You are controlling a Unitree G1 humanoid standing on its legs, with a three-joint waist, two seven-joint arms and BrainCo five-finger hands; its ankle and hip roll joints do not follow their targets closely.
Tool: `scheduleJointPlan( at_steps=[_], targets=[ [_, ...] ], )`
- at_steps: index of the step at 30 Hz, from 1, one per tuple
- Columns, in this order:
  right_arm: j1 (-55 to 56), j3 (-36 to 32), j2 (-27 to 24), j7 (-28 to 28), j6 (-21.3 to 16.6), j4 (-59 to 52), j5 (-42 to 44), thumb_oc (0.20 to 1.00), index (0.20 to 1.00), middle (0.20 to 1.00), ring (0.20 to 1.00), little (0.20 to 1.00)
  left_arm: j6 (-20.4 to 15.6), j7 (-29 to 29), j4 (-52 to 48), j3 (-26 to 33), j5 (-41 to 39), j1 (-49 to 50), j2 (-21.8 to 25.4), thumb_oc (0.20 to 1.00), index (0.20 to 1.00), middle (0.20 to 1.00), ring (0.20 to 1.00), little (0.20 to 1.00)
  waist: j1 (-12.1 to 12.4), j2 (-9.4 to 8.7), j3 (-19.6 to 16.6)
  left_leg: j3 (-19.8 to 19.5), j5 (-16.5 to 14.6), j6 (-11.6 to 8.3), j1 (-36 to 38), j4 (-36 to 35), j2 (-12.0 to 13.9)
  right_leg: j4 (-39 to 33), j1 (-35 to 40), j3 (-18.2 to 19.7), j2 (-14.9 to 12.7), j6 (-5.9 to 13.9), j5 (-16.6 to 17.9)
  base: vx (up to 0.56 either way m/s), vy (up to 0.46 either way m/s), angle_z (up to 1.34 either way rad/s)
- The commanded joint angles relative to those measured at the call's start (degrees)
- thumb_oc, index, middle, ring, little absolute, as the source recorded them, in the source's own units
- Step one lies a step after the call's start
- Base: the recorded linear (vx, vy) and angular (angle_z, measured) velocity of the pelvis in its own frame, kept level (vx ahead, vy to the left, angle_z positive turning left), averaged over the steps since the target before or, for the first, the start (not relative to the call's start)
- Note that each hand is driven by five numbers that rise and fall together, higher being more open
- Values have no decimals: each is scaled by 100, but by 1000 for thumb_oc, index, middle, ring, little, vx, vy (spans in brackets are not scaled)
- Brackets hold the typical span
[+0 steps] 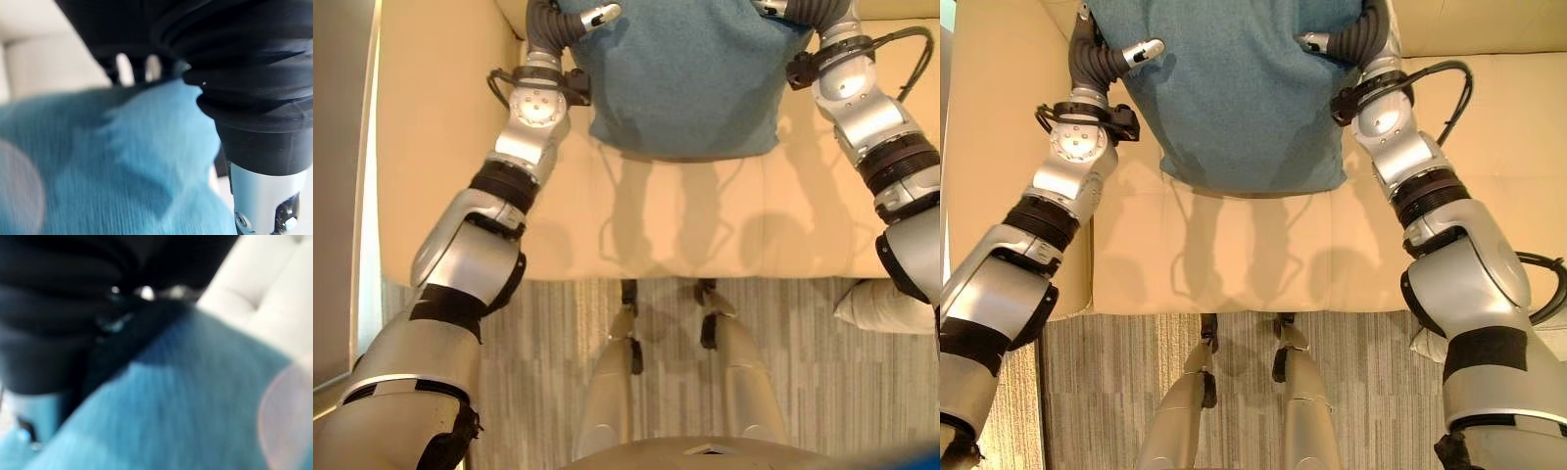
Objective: Pick up all the scattered cushions and arrange them neatly on the sofa.
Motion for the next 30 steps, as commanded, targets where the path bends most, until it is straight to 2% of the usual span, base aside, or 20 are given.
scheduleJointPlan(
  at_steps=[1, 7, 8, 10, 11, 14, 15, 16, 17, 19, 20, 21, 23, 24, 25, 27, 28, 29, 30],
  targets=[
    [-345, 10, -154, -8, -278, -203, -246, 1000, 1000, 1000, 1000, 1000, -352, -111, -76, 189, 267, -453, 687, 1000, 1000, 1000, 1000, 1000, 121, -323, -234, -10, -293, -191, 535, -154, -41, -880, 856, 483, 46, 624, -96, 47, 7, 2],
    [26, -245, -923, 33, -406, -477, -121, 1000, 1000, 1000, 1000, 1000, -304, -267, -123, 530, 240, 206, 1250, 1000, 1000, 1000, 1000, 1000, 115, -315, -378, 38, -363, -186, 705, -145, -32, -914, 1055, 476, 45, 608, -142, 37, 4, 1],
    [346, -504, -1260, 62, -468, -817, -123, 1000, 1000, 1000, 1000, 1000, -286, -344, -325, 754, 304, 633, 1414, 1000, 1000, 1000, 1000, 1000, 99, -329, -428, 65, -408, -182, 775, -118, -28, -916, 1137, 460, 50, 595, -174, 71, -13, 4],
    [584, -661, -1399, 56, -493, -979, -140, 1000, 1000, 1000, 1000, 1000, -288, -354, -435, 888, 327, 881, 1459, 1000, 1000, 1000, 1000, 1000, 88, -344, -478, 73, -441, -180, 813, -96, -25, -923, 1190, 446, 50, 592, -192, 57, -10, 7],
    [1022, -996, -1638, 65, -542, -1217, -174, 1000, 1000, 1000, 1000, 1000, -290, -411, -680, 1126, 377, 1344, 1505, 1000, 1000, 1000, 1000, 1000, 68, -361, -526, 88, -497, -175, 886, -49, -21, -915, 1291, 426, 48, 582, -233, 56, -17, 7],
    [1519, -1336, -1828, 119, -554, -1488, -217, 1000, 1000, 1000, 1000, 1000, -296, -496, -989, 1396, 423, 1894, 1561, 1000, 1000, 1000, 1000, 1000, 49, -400, -590, 107, -561, -177, 976, -2, -10, -915, 1421, 407, 46, 576, -271, 44, -18, 7],
    [2010, -1627, -2015, 204, -564, -1779, -318, 1000, 1000, 1000, 1000, 1000, -318, -594, -1323, 1669, 468, 2460, 1619, 1000, 1000, 1000, 1000, 1000, 35, -444, -631, 124, -617, -174, 1079, 51, 3, -924, 1569, 394, 41, 571, -293, 41, -17, 9],
    [2044, -1646, -2012, 202, -557, -1801, -325, 1000, 1000, 1000, 1000, 1000, -311, -590, -1345, 1677, 474, 2488, 1621, 1000, 1000, 1000, 1000, 1000, 34, -447, -637, 123, -620, -174, 1086, 51, 4, -928, 1578, 393, 42, 571, -293, 64, -19, 1],
    [2676, -2022, -2112, 288, -576, -2149, -459, 1000, 1000, 1000, 1000, 1000, -339, -699, -1774, 1967, 508, 3160, 1560, 1000, 1000, 1000, 1000, 1000, 20, -487, -663, 133, -692, -171, 1219, 107, 16, -949, 1757, 410, 54, 571, -329, 40, -7, -1],
    [2986, -2236, -2126, 313, -583, -2330, -500, 1000, 1000, 1000, 1000, 1000, -352, -761, -1956, 2097, 483, 3464, 1524, 1000, 1000, 1000, 1000, 1000, 19, -518, -665, 138, -710, -175, 1286, 129, 25, -968, 1865, 399, 51, 574, -339, 47, -17, -1],
    [3725, -2677, -2074, 469, -622, -2635, -540, 1000, 1000, 1000, 1000, 1000, -384, -945, -2284, 2365, 443, 4130, 1318, 1000, 1000, 1000, 1000, 1000, 0, -549, -678, 154, -729, -182, 1496, 102, 35, -1012, 2102, 386, 58, 597, -354, 46, -15, 1],
    [3779, -2715, -2071, 470, -612, -2667, -547, 1000, 1000, 1000, 1000, 1000, -377, -943, -2304, 2361, 447, 4150, 1320, 1000, 1000, 1000, 1000, 1000, 8, -556, -679, 154, -727, -183, 1514, 93, 35, -1019, 2120, 385, 59, 597, -353, 82, -6, 1],
    [4731, -3207, -1851, 672, -614, -3114, -620, 1000, 1000, 1000, 1000, 1000, -368, -1135, -2642, 2636, 364, 4958, 978, 1000, 1000, 1000, 1000, 1000, -23, -595, -698, 183, -728, -188, 1844, -15, 63, -1081, 2441, 350, 67, 622, -377, 65, -4, -2],
    [4764, -3234, -1847, 673, -607, -3136, -624, 1000, 1000, 1000, 1000, 1000, -364, -1134, -2653, 2631, 366, 4964, 982, 1000, 1000, 1000, 1000, 1000, -23, -605, -706, 180, -703, -184, 1833, -23, 55, -1096, 2436, 347, 60, 623, -353, 69, -2, -7],
    [5459, -3539, -1540, 842, -640, -3353, -642, 1000, 1000, 1000, 1000, 1000, -334, -1320, -2771, 2696, 369, 5491, 666, 1000, 1000, 1000, 1000, 1000, -58, -609, -724, 191, -680, -185, 2036, -89, 52, -1125, 2645, 307, 64, 639, -365, 63, 3, -7],
    [5774, -3640, -1460, 923, -638, -3464, -701, 1000, 1000, 1000, 1000, 1000, -296, -1421, -2776, 2668, 411, 5723, 557, 1000, 1000, 1000, 1000, 1000, -61, -623, -742, 194, -667, -185, 2175, -144, 61, -1161, 2789, 290, 69, 648, -366, 56, 14, -4],
    [6296, -3776, -1178, 1110, -640, -3533, -760, 1000, 1000, 1000, 1000, 1000, -242, -1626, -2855, 2585, 620, 6179, 445, 1000, 1000, 1000, 1000, 1000, -87, -609, -773, 227, -665, -171, 2377, -195, 55, -1181, 2985, 289, 79, 662, -374, 0, 0, 0],
    [6329, -3792, -1173, 1113, -636, -3550, -762, 1000, 1000, 1000, 1000, 1000, -241, -1626, -2864, 2579, 623, 6194, 446, 1000, 1000, 1000, 1000, 1000, -78, -613, -771, 229, -664, -171, 2402, -206, 56, -1190, 3007, 290, 80, 663, -374, 33, 41, -3],
    [6832, -3856, -896, 1249, -631, -3540, -906, 1000, 1000, 1000, 1000, 1000, -163, -1786, -2739, 2576, 692, 6632, 225, 1000, 1000, 1000, 1000, 1000, -107, -606, -808, 255, -658, -154, 2578, -231, 47, -1204, 3169, 274, 95, 684, -363, 0, 0, 0]
  ],
)
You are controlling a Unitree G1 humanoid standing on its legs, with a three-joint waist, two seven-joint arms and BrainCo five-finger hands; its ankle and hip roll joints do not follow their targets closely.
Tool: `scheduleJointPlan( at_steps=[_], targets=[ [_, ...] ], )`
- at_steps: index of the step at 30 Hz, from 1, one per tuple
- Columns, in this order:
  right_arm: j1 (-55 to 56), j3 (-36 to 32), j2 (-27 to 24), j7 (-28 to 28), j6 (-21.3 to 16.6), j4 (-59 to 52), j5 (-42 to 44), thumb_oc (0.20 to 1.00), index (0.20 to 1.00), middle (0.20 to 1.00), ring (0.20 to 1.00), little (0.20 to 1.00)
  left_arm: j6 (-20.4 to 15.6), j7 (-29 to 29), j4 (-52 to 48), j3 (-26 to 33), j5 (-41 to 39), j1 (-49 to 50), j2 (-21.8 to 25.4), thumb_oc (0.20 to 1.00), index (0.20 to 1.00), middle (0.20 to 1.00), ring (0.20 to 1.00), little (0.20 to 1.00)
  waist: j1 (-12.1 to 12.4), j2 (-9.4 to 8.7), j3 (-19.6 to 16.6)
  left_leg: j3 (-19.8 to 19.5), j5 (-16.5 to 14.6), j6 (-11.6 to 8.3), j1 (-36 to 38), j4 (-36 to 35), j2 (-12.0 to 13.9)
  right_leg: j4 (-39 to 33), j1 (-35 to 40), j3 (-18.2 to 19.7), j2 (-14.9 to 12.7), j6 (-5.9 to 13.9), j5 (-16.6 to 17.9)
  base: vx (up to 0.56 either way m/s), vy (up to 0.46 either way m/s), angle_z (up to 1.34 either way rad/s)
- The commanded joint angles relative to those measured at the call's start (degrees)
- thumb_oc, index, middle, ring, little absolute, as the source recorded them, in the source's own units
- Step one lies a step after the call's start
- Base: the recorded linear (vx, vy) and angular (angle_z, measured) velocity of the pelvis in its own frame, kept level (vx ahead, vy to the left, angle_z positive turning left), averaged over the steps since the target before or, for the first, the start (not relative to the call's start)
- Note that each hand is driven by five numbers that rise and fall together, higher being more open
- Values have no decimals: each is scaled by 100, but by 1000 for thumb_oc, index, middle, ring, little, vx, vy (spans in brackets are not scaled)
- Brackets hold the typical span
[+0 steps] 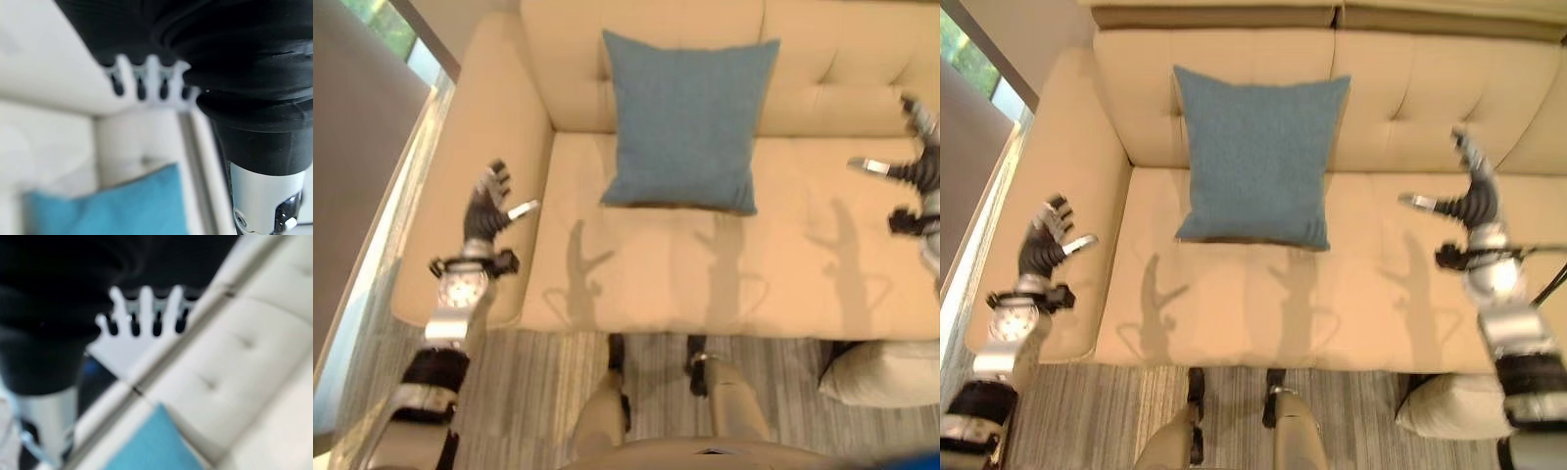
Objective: Pick up all the scattered cushions and arrange them neatly on the sofa.
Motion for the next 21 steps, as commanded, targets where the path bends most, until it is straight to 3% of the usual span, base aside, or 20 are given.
scheduleJointPlan(
  at_steps=[1, 8, 13, 21],
  targets=[
    [237, -82, 247, 286, -242, 32, -233, 1000, 1000, 1000, 1000, 1000, -129, -367, 182, 71, 392, 157, -34, 1000, 1000, 1000, 1000, 1000, -41, -130, -358, 298, -292, -215, 514, 75, -17, -1476, 1315, 275, 93, 600, 381, 0, 0, 0],
    [1121, 518, 987, 578, -42, 1179, -1072, 1000, 1000, 1000, 1000, 1000, 83, -513, 1173, -255, 1272, 869, -591, 1000, 1000, 1000, 1000, 1000, -90, -142, -538, 365, -346, -170, 1035, -11, -42, -1536, 1808, 289, 128, 622, 341, -7, 19, -1],
    [1461, 1386, 1781, 771, 201, 2763, -1748, 1000, 1000, 1000, 1000, 1000, 351, -356, 3127, -629, 2497, 915, -1259, 1000, 1000, 1000, 1000, 1000, -144, -194, -705, 475, -450, -169, 1414, -29, -87, -1644, 2218, 333, 163, 631, 294, -27, 14, -6],
    [1848, 1470, 2535, 845, 487, 4382, -1556, 1000, 1000, 1000, 1000, 1000, 548, -282, 4324, -773, 3305, 955, -1643, 1000, 1000, 1000, 1000, 1000, -223, -243, -814, 640, -652, -140, 1700, 37, -134, -1821, 2534, 497, 178, 641, 310, -19, 6, -15]
  ],
)
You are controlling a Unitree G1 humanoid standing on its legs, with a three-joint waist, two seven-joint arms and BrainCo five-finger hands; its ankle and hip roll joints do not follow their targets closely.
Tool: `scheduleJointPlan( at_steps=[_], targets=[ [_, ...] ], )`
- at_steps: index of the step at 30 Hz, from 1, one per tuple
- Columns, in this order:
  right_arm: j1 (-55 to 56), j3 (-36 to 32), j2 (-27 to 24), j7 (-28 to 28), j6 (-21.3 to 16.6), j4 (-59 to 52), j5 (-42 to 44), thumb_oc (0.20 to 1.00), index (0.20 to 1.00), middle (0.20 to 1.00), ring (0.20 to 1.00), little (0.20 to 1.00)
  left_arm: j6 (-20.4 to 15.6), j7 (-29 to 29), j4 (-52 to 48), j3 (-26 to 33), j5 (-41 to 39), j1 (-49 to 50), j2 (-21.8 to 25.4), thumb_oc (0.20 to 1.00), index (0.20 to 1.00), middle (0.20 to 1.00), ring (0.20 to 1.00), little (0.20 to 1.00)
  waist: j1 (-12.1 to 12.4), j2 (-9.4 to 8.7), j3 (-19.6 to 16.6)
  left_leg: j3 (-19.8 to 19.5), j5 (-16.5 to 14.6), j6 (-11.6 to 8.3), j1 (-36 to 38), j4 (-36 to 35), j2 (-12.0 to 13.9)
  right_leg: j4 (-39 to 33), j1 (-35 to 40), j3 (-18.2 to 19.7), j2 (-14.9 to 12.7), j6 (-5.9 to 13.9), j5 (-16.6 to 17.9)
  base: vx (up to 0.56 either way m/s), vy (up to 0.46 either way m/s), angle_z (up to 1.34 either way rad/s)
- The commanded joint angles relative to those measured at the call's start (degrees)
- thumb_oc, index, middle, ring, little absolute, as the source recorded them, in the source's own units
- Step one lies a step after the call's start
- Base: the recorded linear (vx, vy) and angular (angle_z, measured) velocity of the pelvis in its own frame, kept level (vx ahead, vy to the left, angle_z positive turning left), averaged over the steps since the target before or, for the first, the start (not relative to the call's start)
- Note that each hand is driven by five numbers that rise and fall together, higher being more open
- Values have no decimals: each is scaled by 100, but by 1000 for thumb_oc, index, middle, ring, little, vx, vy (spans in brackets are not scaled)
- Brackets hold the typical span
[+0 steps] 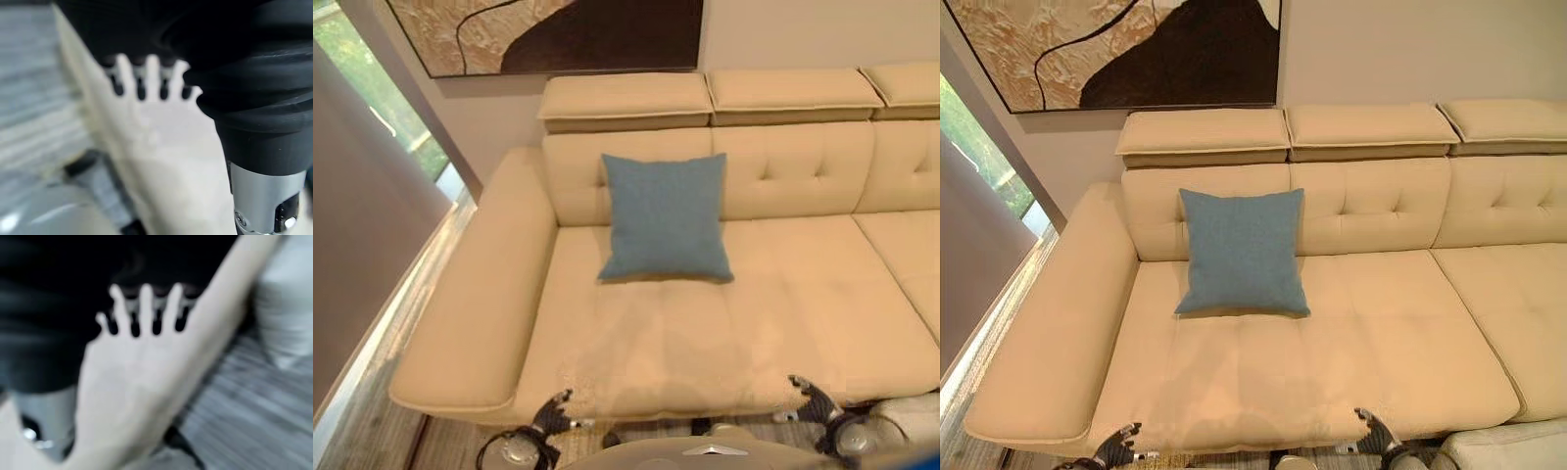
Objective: Pick up all the scattered cushions and arrange them neatly on the sofa.
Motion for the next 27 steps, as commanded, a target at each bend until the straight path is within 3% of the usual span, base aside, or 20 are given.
scheduleJointPlan(
  at_steps=[1, 4, 5, 7, 10, 12, 16, 17, 18, 21, 24, 27],
  targets=[
    [-31, 52, 199, -18, 2, -3, 180, 1000, 1000, 1000, 1000, 1000, -71, 136, -238, 237, 238, -159, 187, 1000, 1000, 1000, 1000, 1000, -107, -408, 156, 293, -323, -192, 354, 110, -305, -1375, 1163, 264, -83, 554, 374, -32, -7, -24],
    [-46, 71, 302, -28, 126, 330, 272, 1000, 1000, 1000, 1000, 1000, -44, 167, -250, 161, 118, -202, 63, 1000, 1000, 1000, 1000, 1000, -127, -434, 264, 154, -500, -164, 284, 630, -364, -1393, 1163, 525, -65, 520, 411, -105, 28, -16],
    [-133, 133, 284, -42, 160, 296, 319, 1000, 1000, 1000, 1000, 1000, -70, 219, -333, 86, -21, -262, -5, 1000, 1000, 1000, 1000, 1000, -65, -477, 403, -416, -552, -196, 66, 1008, -500, -1358, 1054, 787, -52, 499, 474, -198, 73, -31],
    [-285, 202, 252, -48, 205, 207, 370, 1000, 1000, 1000, 1000, 1000, -77, 300, -460, -12, -228, -376, -102, 1000, 1000, 1000, 1000, 1000, -3, -501, 485, -1087, -713, -158, -66, 1192, -703, -1267, 848, 1108, -29, 551, 551, -180, 146, -130],
    [-377, 211, 314, -10, 250, 245, 380, 1000, 1000, 1000, 1000, 1000, -37, 246, -459, -44, -233, -426, -141, 1000, 1000, 1000, 1000, 1000, -82, -483, 433, -840, -863, 15, 62, 908, -749, -1287, 676, 1318, -79, 666, 703, -73, 159, -88],
    [-378, 210, 314, -10, 251, 245, 380, 1000, 1000, 1000, 1000, 1000, -37, 246, -457, -44, -233, -428, -142, 1000, 1000, 1000, 1000, 1000, -67, -483, 434, -826, -862, 16, 68, 901, -747, -1285, 673, 1332, -76, 667, 704, -71, 117, -28],
    [-602, 355, 505, -85, 326, 303, 294, 1000, 1000, 1000, 1000, 1000, -21, 288, -454, -88, -253, -627, -171, 1000, 1000, 1000, 1000, 1000, -32, -499, 593, -544, -675, 298, 168, 314, -983, -1317, 64, 1599, -212, 1049, 1260, -211, 238, -110],
    [-642, 398, 567, -104, 359, 305, 267, 1000, 1000, 1000, 1000, 1000, 4, 311, -433, -70, -247, -700, -106, 1000, 1000, 1000, 1000, 1000, -23, -487, 717, -388, -572, 329, 161, 237, -932, -1214, -145, 1384, -226, 1051, 1328, -331, 185, -120],
    [-670, 436, 585, -104, 382, 326, 246, 1000, 1000, 1000, 1000, 1000, 27, 324, -438, -73, -237, -742, -71, 1000, 1000, 1000, 1000, 1000, 39, -433, 806, -293, -536, 337, 162, 222, -857, -1015, -181, 1027, -247, 958, 1169, -338, 131, -149],
    [-530, 391, 608, -94, 357, 386, 287, 1000, 1000, 1000, 1000, 1000, 134, 218, -367, 37, -189, -657, -25, 1000, 1000, 1000, 1000, 1000, 239, -320, 734, 118, -351, 390, 71, 194, -747, 26, 263, -35, -326, 638, 377, -262, 121, -138],
    [-487, 361, 609, -83, 343, 396, 276, 1000, 1000, 1000, 1000, 1000, 171, 137, -274, 143, -207, -526, -31, 1000, 1000, 1000, 1000, 1000, 448, -335, 584, 539, -268, 380, -17, 252, -666, 310, 785, -448, -423, 639, 118, -157, -55, -98],
    [-535, 432, 636, -135, 329, 278, 311, 1000, 1000, 1000, 1000, 1000, 185, 118, -234, 170, -182, -488, -75, 1000, 1000, 1000, 1000, 1000, 555, -469, 505, 885, -227, 301, -161, 388, -588, -444, 1202, -165, -233, 652, -4, -115, -169, -102]
  ],
)
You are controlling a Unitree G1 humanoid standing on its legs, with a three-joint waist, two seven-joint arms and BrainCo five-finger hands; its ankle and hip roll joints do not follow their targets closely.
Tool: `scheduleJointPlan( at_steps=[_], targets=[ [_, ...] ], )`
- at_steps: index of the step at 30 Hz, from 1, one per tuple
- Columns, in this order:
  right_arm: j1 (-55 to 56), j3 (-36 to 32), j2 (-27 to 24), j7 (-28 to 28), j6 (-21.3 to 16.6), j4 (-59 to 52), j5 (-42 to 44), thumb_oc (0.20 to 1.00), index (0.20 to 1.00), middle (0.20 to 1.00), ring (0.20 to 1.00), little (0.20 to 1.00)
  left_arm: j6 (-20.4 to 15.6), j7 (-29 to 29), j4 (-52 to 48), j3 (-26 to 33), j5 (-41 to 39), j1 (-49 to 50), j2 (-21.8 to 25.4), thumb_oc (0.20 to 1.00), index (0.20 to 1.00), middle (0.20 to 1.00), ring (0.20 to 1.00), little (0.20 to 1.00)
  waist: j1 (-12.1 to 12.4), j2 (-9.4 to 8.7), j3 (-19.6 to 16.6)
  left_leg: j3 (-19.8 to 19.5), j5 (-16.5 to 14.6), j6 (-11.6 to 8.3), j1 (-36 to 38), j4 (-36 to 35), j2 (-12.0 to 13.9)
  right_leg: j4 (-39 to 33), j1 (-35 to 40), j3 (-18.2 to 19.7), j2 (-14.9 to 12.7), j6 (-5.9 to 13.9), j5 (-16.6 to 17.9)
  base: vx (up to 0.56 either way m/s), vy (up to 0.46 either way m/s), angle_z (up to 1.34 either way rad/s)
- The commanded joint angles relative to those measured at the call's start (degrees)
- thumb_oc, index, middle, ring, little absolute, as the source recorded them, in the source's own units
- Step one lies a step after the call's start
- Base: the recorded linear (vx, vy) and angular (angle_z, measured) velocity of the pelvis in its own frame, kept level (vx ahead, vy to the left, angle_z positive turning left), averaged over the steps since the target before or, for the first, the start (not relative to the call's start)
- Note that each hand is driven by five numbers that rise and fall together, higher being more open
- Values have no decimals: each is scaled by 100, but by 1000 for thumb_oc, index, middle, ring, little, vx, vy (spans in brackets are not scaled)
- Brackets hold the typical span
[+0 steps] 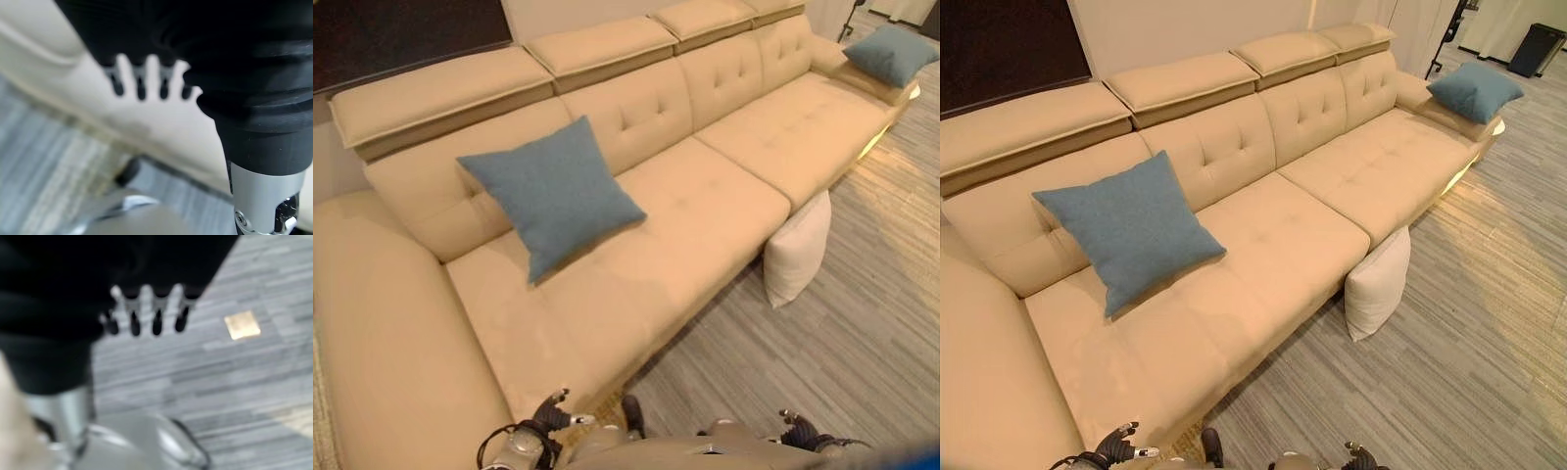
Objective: Pick up all the scattered cushions and arrange them neatly on the sofa.
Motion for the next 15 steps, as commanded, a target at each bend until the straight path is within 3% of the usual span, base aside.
scheduleJointPlan(
  at_steps=[1, 4, 6, 8, 9, 12, 15],
  targets=[
    [-200, 207, -122, -56, -162, -167, 72, 1000, 1000, 1000, 1000, 1000, -84, -69, -125, 22, 9, -543, -81, 1000, 1000, 1000, 1000, 1000, -2, -257, 9, -981, -510, -268, 234, 331, 124, -2214, 106, 498, 230, 199, 1238, -122, -239, -108],
    [-130, 179, -203, -106, -201, -301, 318, 1000, 1000, 1000, 1000, 1000, -73, -69, -223, -166, -15, -711, -154, 1000, 1000, 1000, 1000, 1000, -208, -286, 147, -881, -377, -493, -193, 842, 433, -2598, 149, 724, 442, 10, 1238, -184, -220, -27],
    [-110, 167, -227, -115, -191, -266, 399, 1000, 1000, 1000, 1000, 1000, -88, -43, -253, -241, -44, -733, -190, 1000, 1000, 1000, 1000, 1000, -250, -287, 214, -1167, -423, -531, -244, 987, 446, -2627, 94, 870, 479, -43, 1281, -176, -74, -19],
    [-139, 108, -258, -136, -196, -150, 542, 1000, 1000, 1000, 1000, 1000, -111, 68, -221, -376, -222, -764, -376, 1000, 1000, 1000, 1000, 1000, -160, -317, 271, -2530, -743, -500, -191, 1073, 11, -2782, -51, 1329, 517, 17, 1562, -152, 1, -57],
    [-125, 53, -246, -154, -181, -100, 573, 1000, 1000, 1000, 1000, 1000, -93, 62, -192, -380, -222, -770, -433, 1000, 1000, 1000, 1000, 1000, -188, -294, 211, -2638, -785, -457, -158, 998, -52, -2860, -94, 1461, 530, 71, 1631, -52, 64, -114],
    [-144, -84, -202, -170, -142, 47, 718, 1000, 1000, 1000, 1000, 1000, -71, 80, -89, -357, -201, -734, -511, 1000, 1000, 1000, 1000, 1000, -236, -240, 142, -2395, -819, -341, 11, 729, -61, -2892, -318, 1988, 543, 176, 1838, -40, 174, -153],
    [-162, -121, -154, -185, -113, 74, 726, 1000, 1000, 1000, 1000, 1000, -64, 86, -62, -347, -185, -736, -514, 1000, 1000, 1000, 1000, 1000, -243, -222, 168, -2120, -806, -268, 121, 504, -51, -2855, -526, 2192, 520, 294, 1968, -49, 124, -113]
  ],
)
